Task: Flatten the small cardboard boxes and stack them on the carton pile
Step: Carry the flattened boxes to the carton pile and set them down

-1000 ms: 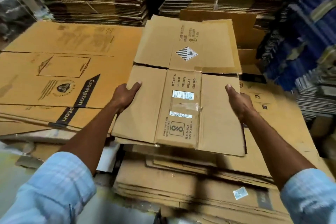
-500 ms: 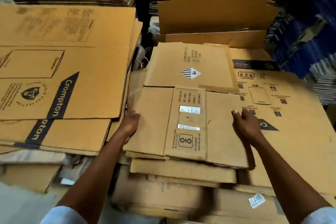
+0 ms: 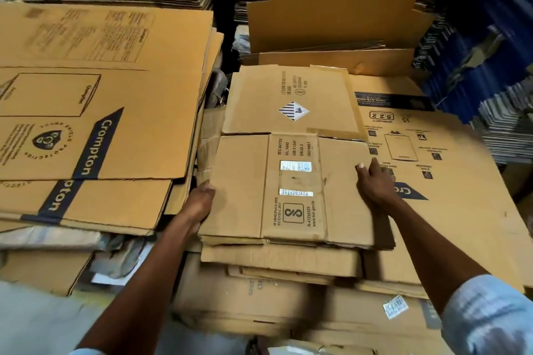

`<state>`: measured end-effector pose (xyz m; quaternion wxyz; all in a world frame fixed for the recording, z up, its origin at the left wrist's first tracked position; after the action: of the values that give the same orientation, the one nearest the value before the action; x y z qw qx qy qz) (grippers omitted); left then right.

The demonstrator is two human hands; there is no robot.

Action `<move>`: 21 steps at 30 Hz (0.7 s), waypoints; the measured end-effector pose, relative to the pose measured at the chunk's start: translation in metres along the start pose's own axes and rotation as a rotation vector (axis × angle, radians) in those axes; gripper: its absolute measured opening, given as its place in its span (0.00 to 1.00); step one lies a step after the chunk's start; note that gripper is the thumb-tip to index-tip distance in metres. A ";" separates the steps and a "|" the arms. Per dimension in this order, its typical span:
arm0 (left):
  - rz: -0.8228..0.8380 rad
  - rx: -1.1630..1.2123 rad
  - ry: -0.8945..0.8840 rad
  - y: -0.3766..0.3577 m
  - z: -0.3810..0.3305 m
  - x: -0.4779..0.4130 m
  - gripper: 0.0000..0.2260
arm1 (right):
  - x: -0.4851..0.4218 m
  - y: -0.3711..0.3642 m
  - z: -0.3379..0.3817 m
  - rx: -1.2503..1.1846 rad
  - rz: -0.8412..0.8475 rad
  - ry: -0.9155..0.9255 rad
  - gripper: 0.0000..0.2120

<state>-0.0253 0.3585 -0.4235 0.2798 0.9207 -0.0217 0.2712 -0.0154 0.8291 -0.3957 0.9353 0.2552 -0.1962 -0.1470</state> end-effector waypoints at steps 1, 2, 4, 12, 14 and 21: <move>0.009 0.027 0.006 0.000 -0.003 0.004 0.14 | -0.003 0.002 -0.004 -0.001 0.010 -0.018 0.28; 0.019 0.061 0.001 0.001 -0.006 0.004 0.14 | -0.003 0.005 -0.006 -0.020 0.005 -0.031 0.29; 0.011 0.131 -0.023 0.004 -0.019 0.006 0.13 | 0.002 0.014 -0.006 -0.068 -0.036 0.012 0.24; -0.140 0.084 -0.114 0.005 -0.028 0.005 0.16 | 0.000 0.017 0.007 -0.188 -0.081 0.091 0.12; -0.178 0.071 -0.114 0.006 -0.026 0.007 0.16 | -0.003 0.020 0.013 -0.167 -0.071 0.111 0.13; -0.221 -0.002 0.011 0.003 -0.023 0.006 0.17 | -0.001 0.010 0.013 -0.130 0.087 0.026 0.17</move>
<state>-0.0319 0.3688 -0.4034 0.3091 0.9157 0.0812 0.2435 -0.0204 0.8324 -0.3803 0.9579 0.1871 -0.1848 -0.1154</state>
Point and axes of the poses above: each hand's wrist, its own x-axis away from the middle knuckle, its own y-axis out of the back of the hand, z = x × y, the point moved 8 cm from there along -x, towards the middle knuckle, and after that the axes turned 15 degrees about -x, right-handed, at the moved point
